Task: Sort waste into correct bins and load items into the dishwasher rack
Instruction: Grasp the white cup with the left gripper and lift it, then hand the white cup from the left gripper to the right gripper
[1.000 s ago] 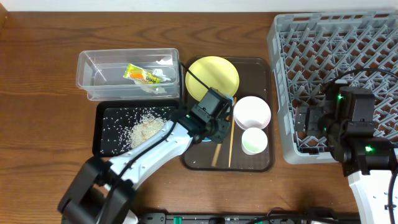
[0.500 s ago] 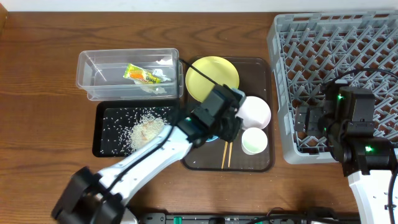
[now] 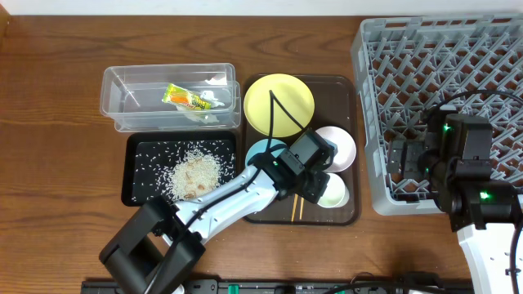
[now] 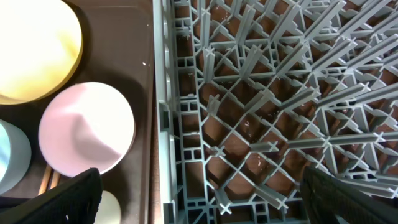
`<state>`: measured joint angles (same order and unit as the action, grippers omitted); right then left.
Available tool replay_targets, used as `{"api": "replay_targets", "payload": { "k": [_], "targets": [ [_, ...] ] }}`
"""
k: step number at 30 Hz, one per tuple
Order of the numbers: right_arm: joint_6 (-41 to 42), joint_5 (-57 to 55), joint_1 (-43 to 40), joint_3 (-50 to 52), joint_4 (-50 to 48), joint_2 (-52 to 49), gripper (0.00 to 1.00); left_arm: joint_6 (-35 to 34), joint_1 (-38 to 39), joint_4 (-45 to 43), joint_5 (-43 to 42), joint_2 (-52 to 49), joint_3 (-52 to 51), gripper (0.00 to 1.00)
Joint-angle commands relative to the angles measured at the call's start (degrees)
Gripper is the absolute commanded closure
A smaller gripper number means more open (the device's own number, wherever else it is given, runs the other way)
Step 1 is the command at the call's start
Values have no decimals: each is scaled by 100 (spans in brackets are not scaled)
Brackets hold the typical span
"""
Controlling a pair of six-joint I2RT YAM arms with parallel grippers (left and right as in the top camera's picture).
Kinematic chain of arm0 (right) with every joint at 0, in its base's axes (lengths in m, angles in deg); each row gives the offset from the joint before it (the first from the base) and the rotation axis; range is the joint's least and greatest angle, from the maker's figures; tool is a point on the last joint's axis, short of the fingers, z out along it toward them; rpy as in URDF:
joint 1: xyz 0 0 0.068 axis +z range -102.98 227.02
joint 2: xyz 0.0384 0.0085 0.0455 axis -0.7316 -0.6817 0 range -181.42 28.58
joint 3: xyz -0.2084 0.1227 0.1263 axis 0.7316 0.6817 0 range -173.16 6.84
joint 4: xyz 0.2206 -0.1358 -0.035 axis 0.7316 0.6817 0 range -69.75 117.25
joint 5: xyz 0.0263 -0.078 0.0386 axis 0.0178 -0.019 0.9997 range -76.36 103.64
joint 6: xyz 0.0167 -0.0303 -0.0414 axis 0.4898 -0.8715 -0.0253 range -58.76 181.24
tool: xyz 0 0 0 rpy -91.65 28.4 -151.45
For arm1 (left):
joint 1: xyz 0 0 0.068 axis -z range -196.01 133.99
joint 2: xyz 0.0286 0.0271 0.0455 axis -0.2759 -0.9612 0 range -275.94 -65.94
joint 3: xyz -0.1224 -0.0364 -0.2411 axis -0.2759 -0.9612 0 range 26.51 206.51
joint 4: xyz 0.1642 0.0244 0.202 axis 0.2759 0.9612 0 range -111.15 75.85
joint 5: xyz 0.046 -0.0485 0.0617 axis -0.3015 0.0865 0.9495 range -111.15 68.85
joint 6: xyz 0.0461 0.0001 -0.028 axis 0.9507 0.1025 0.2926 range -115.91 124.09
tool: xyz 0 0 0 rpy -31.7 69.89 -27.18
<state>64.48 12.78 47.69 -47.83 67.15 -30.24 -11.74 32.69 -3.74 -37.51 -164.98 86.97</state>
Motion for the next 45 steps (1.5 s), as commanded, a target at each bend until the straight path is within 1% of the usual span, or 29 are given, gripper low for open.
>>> {"api": "replay_targets", "payload": {
  "k": [1,3,6,8,9,11,13,14,15,16,17,20,23,27,30,33,34,36,37,39,41,45],
  "targets": [
    [-33,28,81,-120,4,20,1,-247,-197,33,4,404,66,94],
    [-31,26,81,-120,-48,20,1,-457,-396,72,-107,691,66,94],
    [-28,31,81,-120,-254,20,1,-684,-938,57,-573,1152,66,94],
    [17,87,81,-118,-476,-2,1,-1014,-1403,-46,-870,1366,66,94],
    [13,286,81,-118,-616,-28,1,-1231,-1676,-136,-1051,1432,63,94],
    [11,979,81,-118,-868,-120,1,-1692,-2157,-393,-1486,1453,63,94],
    [2,1965,81,-118,-1045,-269,1,-2323,-2629,-758,-2052,1360,63,93],
    [-57,2577,81,-118,-1099,-372,1,-2614,-2806,-931,-2347,1294,63,93],
    [-181,3322,87,-116,-1143,-507,1,-2946,-3003,-1202,-2820,1191,63,94],
    [-289,3775,94,-114,-1163,-601,1,-3093,-3099,-1394,-3145,1121,63,93],
    [-501,4468,116,-114,-1178,-765,1,-3261,-3191,-1665,-3604,1016,63,93],
    [-984,5720,214,-114,-1239,-1169,1,-3624,-3257,-2288,-4769,721,63,93],
    [-1126,6317,334,-114,-1598,-1541,1,-3838,-3195,-2415,-5370,516,63,93],
    [-1119,6721,393,-114,-2562,-1891,1,-3851,-3064,-2398,-5711,431,61,94],
    [-1102,7114,391,-114,-3322,-2031,6,-3877,-2979,-2415,-5871,431,61,94],
    [-1102,7252,391,-114,-3748,-2059,9,-3941,-2959,-2417,-6087,431,61,94],
    [-1104,7252,393,-114,-3783,-2059,11,-3947,-2959,-2417,-6124,431,61,94],
    [-1102,7359,391,-114,-3788,-2059,22,-4054,-2959,-2420,-6126,431,61,94],
    [-1104,7414,391,-114,-3753,-2059,25,-4105,-2962,-2424,-6124,431,61,94],
    [-1104,7466,391,-114,-3591,-2059,21,-4131,-2962,-2461,-6124,431,63,94],
    [-1108,7462,391,-111,-3407,-2059,15,-4212,-2966,-2581,-6166,431,63,94],
    [-1108,7464,391,-96,-3379,-2059,16,-4562,-2964,-2962,-6293,431,63,94]
  ]
}}
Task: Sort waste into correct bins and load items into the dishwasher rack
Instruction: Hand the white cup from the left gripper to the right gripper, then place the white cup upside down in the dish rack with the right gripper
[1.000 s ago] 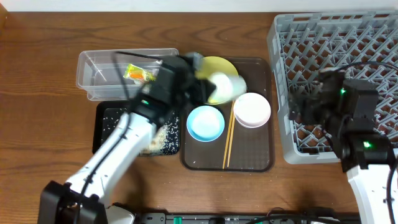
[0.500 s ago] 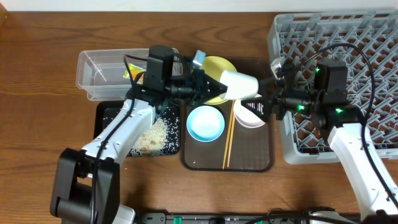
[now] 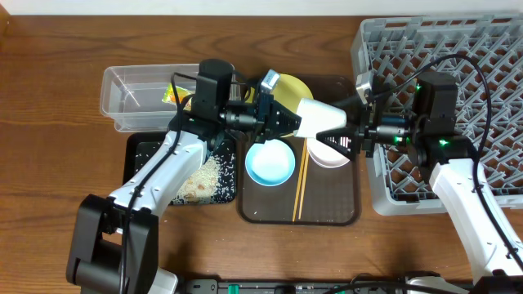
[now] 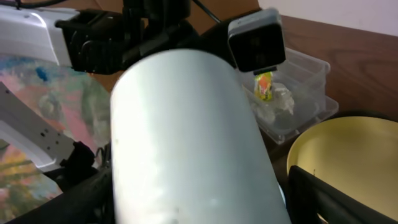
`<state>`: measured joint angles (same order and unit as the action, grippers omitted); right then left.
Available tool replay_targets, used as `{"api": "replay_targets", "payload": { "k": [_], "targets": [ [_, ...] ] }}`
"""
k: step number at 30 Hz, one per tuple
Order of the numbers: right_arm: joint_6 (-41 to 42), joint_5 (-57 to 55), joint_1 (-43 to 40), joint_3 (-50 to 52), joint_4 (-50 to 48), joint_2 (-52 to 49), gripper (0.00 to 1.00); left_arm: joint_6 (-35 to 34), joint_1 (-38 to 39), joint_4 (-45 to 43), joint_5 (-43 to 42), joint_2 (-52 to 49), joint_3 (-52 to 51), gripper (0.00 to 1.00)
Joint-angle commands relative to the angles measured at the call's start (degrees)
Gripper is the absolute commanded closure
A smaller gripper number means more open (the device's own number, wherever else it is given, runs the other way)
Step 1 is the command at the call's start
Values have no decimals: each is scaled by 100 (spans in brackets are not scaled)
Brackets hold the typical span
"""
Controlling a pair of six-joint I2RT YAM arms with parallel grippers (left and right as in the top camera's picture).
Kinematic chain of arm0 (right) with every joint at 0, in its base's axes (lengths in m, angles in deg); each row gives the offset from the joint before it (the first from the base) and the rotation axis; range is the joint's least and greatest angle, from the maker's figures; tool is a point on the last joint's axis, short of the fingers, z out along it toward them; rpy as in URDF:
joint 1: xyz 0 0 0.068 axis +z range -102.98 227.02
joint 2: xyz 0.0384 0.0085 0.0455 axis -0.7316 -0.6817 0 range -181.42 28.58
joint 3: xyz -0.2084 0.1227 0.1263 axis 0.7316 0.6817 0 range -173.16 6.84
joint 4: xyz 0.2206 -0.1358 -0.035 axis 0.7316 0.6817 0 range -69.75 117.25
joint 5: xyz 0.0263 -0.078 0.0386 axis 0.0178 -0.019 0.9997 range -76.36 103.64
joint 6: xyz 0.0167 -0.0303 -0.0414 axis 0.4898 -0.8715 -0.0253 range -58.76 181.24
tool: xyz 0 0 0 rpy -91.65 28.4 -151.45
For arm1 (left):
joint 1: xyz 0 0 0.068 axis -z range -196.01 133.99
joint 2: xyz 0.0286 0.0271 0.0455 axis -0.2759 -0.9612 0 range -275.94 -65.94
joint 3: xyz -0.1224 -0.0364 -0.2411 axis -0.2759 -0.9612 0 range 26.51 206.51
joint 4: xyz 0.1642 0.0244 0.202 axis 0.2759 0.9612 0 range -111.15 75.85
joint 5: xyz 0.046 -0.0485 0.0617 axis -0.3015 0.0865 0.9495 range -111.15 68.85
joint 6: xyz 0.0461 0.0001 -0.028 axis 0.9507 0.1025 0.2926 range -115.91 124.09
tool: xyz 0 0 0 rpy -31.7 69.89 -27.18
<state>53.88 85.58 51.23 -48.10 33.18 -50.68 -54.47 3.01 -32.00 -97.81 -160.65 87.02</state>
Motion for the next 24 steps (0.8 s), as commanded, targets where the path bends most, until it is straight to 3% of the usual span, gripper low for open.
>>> {"api": "replay_targets", "payload": {
  "k": [1,13,20,24],
  "targets": [
    [-48,184,37,-70,4,-15,17,-326,4,-216,-282,-2,59,94],
    [-46,208,37,-70,-350,-15,19,-326,4,-216,-352,-2,59,94],
    [-46,181,37,-66,-323,-15,37,-299,4,-216,-348,-2,59,89],
    [-46,-122,37,-66,-223,-15,37,103,2,-216,-323,-2,57,83]
  ]
}}
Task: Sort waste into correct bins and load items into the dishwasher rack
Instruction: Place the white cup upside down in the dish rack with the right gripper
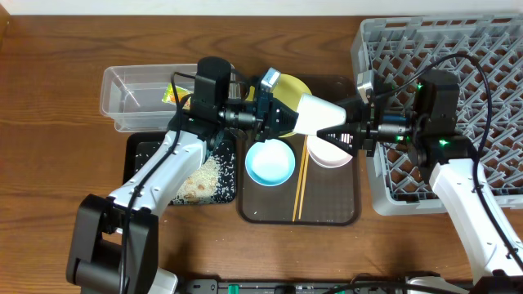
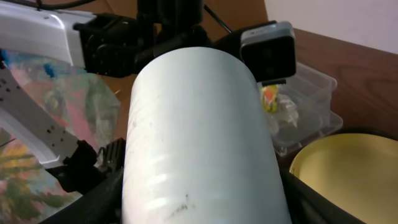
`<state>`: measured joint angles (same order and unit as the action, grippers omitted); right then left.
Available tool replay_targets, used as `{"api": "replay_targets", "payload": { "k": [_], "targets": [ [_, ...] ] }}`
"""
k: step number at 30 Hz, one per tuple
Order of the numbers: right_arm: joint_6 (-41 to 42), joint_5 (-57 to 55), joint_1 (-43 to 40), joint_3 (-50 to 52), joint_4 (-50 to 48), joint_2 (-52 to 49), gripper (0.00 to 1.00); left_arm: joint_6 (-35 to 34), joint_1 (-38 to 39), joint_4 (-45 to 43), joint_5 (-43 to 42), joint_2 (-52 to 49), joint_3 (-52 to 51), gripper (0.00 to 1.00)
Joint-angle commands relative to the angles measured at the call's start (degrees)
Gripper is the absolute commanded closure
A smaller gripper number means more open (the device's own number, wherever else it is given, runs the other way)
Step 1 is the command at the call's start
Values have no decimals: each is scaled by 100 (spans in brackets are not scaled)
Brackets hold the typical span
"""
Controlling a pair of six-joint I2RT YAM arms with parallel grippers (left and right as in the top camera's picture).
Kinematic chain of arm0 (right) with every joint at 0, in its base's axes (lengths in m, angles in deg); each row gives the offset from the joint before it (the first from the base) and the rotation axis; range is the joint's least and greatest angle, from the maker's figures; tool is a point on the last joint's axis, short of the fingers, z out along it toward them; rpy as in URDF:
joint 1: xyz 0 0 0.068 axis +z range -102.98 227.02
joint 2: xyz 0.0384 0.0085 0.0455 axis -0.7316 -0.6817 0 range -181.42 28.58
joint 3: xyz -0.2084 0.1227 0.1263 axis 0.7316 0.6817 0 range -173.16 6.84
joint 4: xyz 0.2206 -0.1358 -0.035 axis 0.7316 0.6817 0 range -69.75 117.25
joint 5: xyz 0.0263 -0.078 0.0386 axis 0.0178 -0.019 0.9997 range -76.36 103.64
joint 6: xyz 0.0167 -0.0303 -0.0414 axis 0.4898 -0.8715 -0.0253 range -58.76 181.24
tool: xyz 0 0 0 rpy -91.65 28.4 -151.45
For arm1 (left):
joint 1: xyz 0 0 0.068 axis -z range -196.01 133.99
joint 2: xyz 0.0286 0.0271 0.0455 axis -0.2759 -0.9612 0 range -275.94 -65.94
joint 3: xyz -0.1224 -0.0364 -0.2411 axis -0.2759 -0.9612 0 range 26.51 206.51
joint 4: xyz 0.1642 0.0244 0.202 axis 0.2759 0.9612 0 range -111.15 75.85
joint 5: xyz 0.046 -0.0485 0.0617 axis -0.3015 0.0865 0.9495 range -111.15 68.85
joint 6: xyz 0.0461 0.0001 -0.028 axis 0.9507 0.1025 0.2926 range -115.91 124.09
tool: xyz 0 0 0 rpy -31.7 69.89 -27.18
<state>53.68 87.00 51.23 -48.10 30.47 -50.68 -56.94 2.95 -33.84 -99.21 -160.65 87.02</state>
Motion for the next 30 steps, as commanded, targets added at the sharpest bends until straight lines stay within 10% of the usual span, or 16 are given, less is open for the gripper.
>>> {"api": "replay_targets", "payload": {
  "k": [1,6,16,26,30],
  "targets": [
    [-26,-426,37,-66,107,-15,37,632,9,-31,-160,-2,57,74],
    [-26,-1853,35,-66,518,-13,40,2044,-70,562,549,-2,28,48],
    [177,-4481,-278,-680,2004,192,48,4308,-514,3456,3910,446,205,43],
    [695,-6743,-533,-2275,3429,201,97,4472,-743,4946,6513,2009,258,43],
    [1147,-7746,-540,-2424,4033,201,99,4474,-743,5152,6723,2258,258,43]
  ]
}}
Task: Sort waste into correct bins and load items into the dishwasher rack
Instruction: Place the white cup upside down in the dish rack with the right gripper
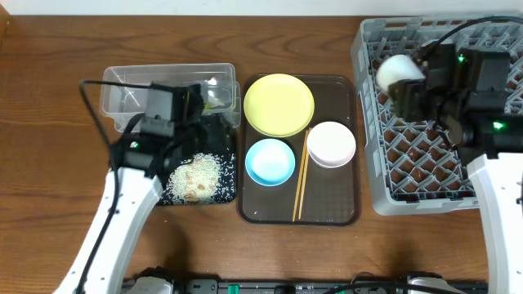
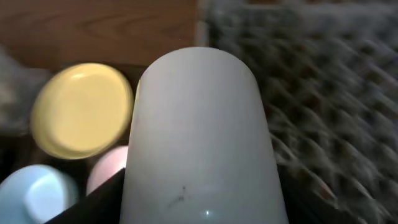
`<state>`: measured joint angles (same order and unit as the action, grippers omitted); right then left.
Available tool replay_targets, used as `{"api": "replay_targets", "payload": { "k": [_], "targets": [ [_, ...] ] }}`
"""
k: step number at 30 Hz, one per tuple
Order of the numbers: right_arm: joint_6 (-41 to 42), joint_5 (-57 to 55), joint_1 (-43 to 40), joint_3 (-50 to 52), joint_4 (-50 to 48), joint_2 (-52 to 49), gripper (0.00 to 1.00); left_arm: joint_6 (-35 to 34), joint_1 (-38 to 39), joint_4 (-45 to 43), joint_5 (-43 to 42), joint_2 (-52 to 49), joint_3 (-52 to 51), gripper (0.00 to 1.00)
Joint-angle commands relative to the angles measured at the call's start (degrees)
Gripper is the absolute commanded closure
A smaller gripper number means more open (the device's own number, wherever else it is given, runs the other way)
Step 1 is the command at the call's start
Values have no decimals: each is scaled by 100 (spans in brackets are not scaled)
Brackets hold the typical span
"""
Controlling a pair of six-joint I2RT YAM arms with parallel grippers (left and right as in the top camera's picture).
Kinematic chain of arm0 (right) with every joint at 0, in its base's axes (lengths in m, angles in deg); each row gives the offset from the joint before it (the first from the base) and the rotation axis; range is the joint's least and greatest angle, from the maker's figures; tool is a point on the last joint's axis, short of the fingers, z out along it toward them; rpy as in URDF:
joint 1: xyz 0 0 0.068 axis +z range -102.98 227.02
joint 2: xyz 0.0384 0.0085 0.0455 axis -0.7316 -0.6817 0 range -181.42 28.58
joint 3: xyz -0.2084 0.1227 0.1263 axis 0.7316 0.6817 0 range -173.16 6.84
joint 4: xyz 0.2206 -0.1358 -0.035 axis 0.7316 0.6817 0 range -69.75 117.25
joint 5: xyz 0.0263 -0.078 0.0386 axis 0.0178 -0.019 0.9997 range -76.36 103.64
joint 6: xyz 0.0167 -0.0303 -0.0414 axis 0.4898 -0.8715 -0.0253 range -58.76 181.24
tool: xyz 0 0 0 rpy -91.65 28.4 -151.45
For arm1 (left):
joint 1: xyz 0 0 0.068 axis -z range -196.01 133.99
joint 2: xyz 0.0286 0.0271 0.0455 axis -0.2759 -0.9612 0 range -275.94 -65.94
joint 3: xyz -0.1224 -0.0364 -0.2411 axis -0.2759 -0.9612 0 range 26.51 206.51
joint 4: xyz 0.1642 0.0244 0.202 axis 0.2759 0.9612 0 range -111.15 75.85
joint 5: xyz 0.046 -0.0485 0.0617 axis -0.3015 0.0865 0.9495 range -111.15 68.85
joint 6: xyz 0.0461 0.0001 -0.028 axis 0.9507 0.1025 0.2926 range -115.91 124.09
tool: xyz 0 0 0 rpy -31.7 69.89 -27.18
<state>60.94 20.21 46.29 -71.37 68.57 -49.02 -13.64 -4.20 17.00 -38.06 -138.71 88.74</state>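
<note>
A white cup (image 1: pixel 395 72) is held in my right gripper (image 1: pixel 406 84) above the far left corner of the grey dishwasher rack (image 1: pixel 490 171). In the right wrist view the cup (image 2: pixel 199 137) fills the middle, with my right gripper (image 2: pixel 202 214) shut round its base and the blurred rack (image 2: pixel 323 93) beyond. My left gripper (image 1: pixel 206 110) hangs over the right end of the clear bin (image 1: pixel 131 98); its jaws do not show clearly.
A brown tray (image 1: pixel 331 208) carries a yellow plate (image 1: pixel 279 104), a blue bowl (image 1: pixel 270 161), a pink bowl (image 1: pixel 331 144) and chopsticks (image 1: pixel 301 175). A black tray (image 1: pixel 143 147) of rice lies in front of the clear bin.
The cup was held between both grippers above the brown tray. Now my right gripper alone holds it over the rack's far left corner, and my left arm is back by the bins.
First my left gripper was down at a cup at the brown tray's front right while my right gripper stood open over the rack. Then the cup lay level between both grippers above the tray. Now the right gripper has it over the rack.
</note>
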Motion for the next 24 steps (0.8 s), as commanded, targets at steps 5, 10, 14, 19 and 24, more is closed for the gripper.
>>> {"api": "replay_targets", "payload": {
  "k": [5,10,14,19,24],
  "targets": [
    [1320,-2192,-339,-94,1447,24,99,138,-28,133,603,72,83,42],
    [1314,-1932,-940,-72,1902,-59,98,138,-28,131,605,55,85,42],
    [1309,-1589,-1342,76,2017,-313,99,138,-28,131,605,55,83,42],
    [1307,-1458,-1462,223,1902,-804,99,138,-28,136,603,55,83,42],
    [1311,-1445,-1462,223,1694,-1419,99,140,-28,175,603,55,83,42]
  ]
}}
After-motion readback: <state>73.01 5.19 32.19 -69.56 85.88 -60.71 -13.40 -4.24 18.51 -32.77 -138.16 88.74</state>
